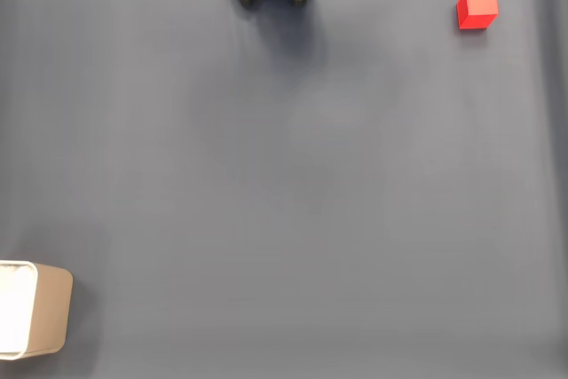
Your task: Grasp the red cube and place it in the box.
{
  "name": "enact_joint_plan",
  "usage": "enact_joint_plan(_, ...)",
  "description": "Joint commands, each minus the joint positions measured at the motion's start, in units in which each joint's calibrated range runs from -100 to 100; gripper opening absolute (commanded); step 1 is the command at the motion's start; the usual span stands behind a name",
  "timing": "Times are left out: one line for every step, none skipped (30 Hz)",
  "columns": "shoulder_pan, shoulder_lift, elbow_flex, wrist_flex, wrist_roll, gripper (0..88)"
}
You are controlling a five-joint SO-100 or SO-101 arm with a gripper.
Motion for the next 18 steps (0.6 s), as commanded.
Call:
enact_joint_plan(0.30, 0.36, 0.12, -2.07, 0.68, 31.5)
enact_joint_plan(0.30, 0.36, 0.76, -2.48, 0.73, 32.1)
enact_joint_plan(0.37, 0.36, 1.40, -3.06, 0.83, 32.5)
enact_joint_plan(0.51, 0.36, 2.03, -3.63, 0.98, 32.9)
enact_joint_plan(0.65, 0.44, 2.76, -4.28, 1.12, 33.2)
enact_joint_plan(0.79, 0.44, 3.49, -5.02, 1.37, 33.4)
enact_joint_plan(0.87, 0.44, 4.32, -5.76, 1.61, 33.6)
enact_joint_plan(0.94, 0.44, 5.14, -6.50, 1.81, 33.6)
enact_joint_plan(1.01, 0.44, 5.78, -7.07, 1.95, 33.6)
enact_joint_plan(1.08, 0.53, 6.41, -7.65, 2.05, 33.8)
enact_joint_plan(1.08, 0.53, 7.05, -8.22, 2.15, 33.8)
enact_joint_plan(1.15, 0.53, 7.69, -8.96, 2.20, 33.9)
enact_joint_plan(1.36, 0.62, 8.33, -9.69, 2.30, 34.1)
enact_joint_plan(1.65, 0.96, 8.88, -10.43, 2.39, 34.3)
enact_joint_plan(1.93, 1.22, 9.43, -11.09, 2.49, 34.4)
enact_joint_plan(2.29, 1.57, 9.79, -11.74, 2.54, 34.6)
enact_joint_plan(2.57, 2.00, 10.15, -12.24, 2.59, 34.7)
enact_joint_plan(2.85, 2.52, 10.34, -12.65, 2.69, 34.7)
